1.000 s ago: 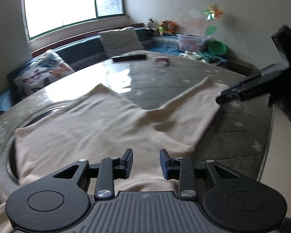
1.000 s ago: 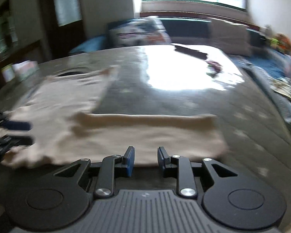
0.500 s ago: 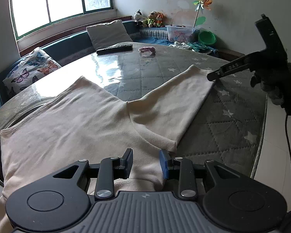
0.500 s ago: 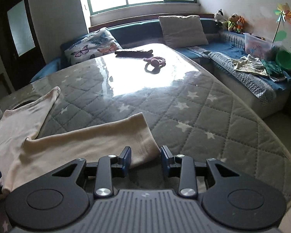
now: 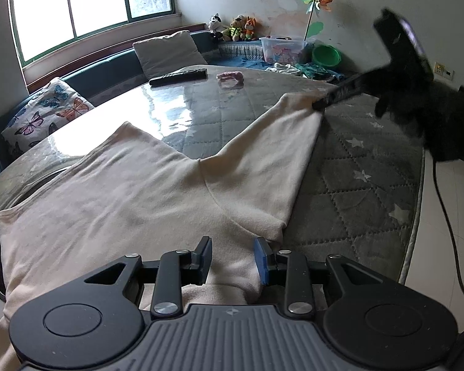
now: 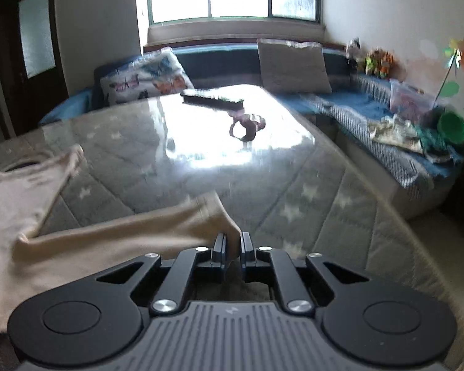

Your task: Fold clothes

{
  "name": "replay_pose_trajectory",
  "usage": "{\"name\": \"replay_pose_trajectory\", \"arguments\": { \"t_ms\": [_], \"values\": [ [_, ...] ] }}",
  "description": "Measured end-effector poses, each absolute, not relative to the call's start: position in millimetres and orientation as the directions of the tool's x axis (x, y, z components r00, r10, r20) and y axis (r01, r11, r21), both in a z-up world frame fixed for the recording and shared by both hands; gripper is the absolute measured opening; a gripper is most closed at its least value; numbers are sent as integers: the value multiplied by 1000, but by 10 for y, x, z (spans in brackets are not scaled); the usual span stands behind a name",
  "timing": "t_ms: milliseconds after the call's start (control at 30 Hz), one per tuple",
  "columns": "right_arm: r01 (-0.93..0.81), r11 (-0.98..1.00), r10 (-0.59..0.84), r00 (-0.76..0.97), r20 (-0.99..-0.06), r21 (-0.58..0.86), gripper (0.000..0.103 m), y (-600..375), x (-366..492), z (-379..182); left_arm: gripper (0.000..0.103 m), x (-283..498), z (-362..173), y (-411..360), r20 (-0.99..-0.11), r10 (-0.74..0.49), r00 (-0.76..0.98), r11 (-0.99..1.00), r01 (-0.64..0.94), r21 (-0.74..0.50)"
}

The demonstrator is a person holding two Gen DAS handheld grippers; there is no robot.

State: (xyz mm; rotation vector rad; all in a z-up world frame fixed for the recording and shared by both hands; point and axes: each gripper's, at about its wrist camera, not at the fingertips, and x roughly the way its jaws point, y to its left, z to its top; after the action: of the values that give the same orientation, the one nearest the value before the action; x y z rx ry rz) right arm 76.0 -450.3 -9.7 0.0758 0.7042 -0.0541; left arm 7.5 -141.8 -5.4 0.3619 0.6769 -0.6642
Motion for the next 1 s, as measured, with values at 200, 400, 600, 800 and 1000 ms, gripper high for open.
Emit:
{"name": "replay_pose_trajectory", "arguments": {
  "t_ms": [200, 400, 600, 800, 1000],
  "values": [
    [94, 987, 12, 771, -637, 132, 18, -4622, 698, -84, 33, 113, 70, -1392, -651, -448, 612, 750, 654, 100],
    [107, 981, 21, 773, -634, 162, 21, -4669, 655, -141, 33, 221, 42, -1434, -661, -433, 613, 765, 638, 90],
    [118, 976, 19, 794, -608, 184, 5, -4680, 625, -83, 33, 295, 26, -1456, -663, -430, 613, 773, 630, 81],
    [109, 975, 29, 799, -601, 192, 4, -4688, 581, 30, 33, 351, -77, -1507, -675, -434, 596, 764, 641, 74],
    [63, 964, 96, 823, -559, 258, 4, -4634, 510, 412, 33, 329, -48, -1464, -660, -449, 603, 766, 640, 63]
  ]
}}
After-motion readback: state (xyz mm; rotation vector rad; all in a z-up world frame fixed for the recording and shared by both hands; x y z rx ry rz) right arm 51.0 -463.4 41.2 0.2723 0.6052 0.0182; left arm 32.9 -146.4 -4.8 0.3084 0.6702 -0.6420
